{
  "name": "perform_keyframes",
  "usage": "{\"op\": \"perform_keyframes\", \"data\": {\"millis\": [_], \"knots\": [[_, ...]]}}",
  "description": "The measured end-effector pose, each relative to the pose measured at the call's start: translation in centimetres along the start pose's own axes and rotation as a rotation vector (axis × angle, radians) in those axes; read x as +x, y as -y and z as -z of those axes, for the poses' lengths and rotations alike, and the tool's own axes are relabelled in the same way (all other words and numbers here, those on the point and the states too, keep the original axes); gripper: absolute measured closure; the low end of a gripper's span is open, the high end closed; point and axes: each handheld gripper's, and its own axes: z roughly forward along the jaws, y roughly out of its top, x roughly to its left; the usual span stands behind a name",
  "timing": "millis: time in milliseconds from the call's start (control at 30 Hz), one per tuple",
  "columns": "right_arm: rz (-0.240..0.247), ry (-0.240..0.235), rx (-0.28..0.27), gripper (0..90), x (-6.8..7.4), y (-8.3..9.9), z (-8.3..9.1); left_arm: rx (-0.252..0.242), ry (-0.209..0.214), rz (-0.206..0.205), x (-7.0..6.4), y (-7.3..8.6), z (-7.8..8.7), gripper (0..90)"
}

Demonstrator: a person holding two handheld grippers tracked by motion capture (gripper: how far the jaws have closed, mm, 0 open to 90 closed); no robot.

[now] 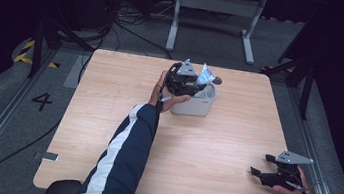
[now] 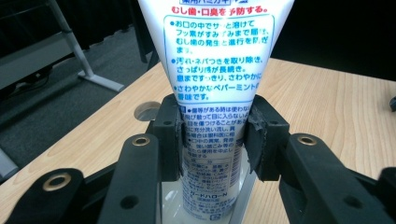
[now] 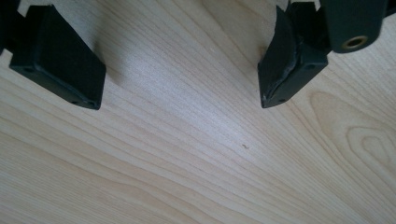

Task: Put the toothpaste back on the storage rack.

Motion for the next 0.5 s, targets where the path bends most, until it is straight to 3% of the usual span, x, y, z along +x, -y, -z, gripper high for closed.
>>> {"op": "perform_keyframes", "data": {"millis": [500], "knots": [[0.0,0.0,0.0,15.6,0.0,0.0,0.0,0.045,-0.002,-0.024,0.04,0.49,0.42,61.2]]}}
